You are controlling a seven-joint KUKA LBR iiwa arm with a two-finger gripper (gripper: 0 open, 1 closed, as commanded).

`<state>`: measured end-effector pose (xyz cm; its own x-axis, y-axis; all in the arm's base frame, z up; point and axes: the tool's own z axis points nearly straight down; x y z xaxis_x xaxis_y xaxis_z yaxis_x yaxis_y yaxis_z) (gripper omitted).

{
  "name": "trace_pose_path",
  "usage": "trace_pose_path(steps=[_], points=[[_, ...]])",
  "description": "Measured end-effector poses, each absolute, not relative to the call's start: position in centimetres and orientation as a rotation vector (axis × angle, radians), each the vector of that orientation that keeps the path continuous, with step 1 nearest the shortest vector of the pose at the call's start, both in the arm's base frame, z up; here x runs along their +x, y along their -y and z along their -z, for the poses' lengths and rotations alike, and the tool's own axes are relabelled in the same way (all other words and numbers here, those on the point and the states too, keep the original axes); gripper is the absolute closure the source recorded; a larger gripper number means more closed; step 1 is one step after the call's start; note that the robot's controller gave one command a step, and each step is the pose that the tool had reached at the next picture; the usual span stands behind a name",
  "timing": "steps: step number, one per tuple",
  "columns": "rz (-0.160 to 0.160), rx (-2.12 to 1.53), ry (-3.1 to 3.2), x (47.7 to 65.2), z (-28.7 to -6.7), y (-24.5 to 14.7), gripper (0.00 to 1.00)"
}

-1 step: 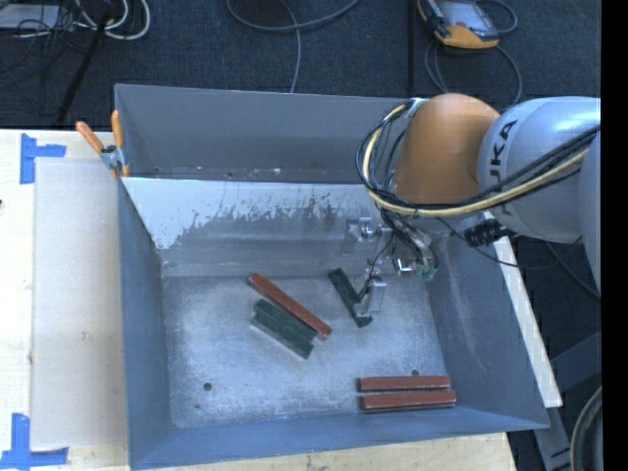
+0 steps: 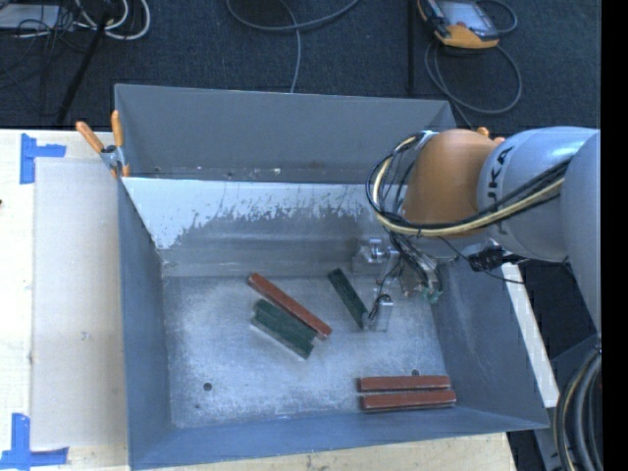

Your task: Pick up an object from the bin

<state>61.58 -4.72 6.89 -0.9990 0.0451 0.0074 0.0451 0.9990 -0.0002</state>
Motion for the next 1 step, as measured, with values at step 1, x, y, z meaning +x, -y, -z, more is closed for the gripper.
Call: trace_pose_path(steps=[1], points=[[0.002,0.254,3.13,58.31,-7.03,-2.59,0.0]])
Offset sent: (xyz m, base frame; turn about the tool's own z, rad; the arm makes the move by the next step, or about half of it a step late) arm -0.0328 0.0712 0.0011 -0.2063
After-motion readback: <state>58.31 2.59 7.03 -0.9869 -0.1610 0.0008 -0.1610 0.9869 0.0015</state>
